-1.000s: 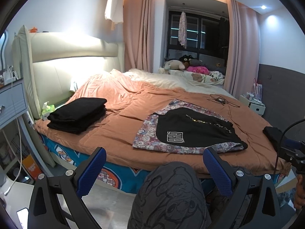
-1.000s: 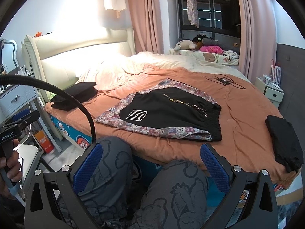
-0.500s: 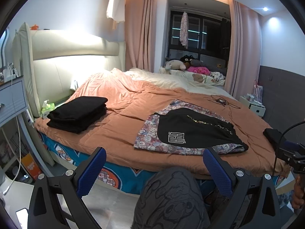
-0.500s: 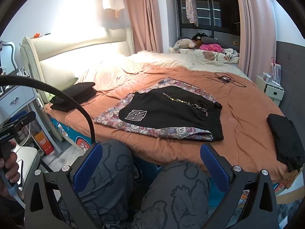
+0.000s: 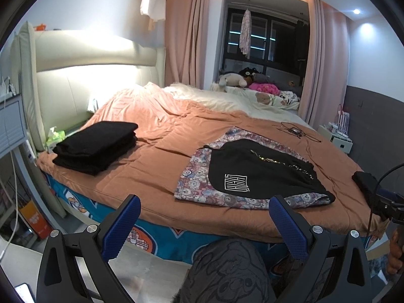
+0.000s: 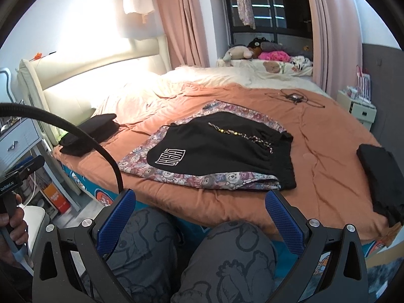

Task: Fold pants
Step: 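Lower both tools to the shorts' hem and close both grippers on it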

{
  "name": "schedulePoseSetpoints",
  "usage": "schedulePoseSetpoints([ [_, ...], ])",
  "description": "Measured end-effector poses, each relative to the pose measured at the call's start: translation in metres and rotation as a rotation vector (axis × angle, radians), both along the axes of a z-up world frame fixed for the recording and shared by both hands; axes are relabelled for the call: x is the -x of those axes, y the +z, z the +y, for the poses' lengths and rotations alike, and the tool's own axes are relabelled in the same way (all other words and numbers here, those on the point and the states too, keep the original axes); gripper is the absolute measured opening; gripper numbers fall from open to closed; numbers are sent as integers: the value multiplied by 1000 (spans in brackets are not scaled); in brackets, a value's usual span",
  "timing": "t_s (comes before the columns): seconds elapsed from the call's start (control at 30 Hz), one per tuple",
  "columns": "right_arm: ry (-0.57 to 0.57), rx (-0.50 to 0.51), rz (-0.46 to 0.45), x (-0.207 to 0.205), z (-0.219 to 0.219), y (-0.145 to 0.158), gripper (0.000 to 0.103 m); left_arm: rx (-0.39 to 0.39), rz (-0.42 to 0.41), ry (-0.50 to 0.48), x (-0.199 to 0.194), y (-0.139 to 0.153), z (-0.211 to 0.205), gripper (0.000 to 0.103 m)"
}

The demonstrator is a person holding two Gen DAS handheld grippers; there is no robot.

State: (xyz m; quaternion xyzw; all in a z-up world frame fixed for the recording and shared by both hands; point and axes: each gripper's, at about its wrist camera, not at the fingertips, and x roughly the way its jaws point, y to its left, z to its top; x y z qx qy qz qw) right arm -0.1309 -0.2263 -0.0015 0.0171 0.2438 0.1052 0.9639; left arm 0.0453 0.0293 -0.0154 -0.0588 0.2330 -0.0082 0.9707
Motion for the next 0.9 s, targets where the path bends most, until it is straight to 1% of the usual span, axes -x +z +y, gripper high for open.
schedulePoseSetpoints([
  [0.17,-12,-9,24,-17,-5,-3,103,28,45,12,-21,-11,7,102],
  [0.33,-24,-38,72,-39,-13,-9,103,25,91,12,-42,-24,6,103],
  [0.53,-46,-47,130,-66,-21,-15,103,27,142,8,-68,-38,5,102],
  [0.73,-76,-56,179,-84,-28,-22,103,27,204,3,-94,-55,3,102],
  [0.9,-103,-73,225,-96,-36,-30,103,62,243,5,-115,-70,8,102],
])
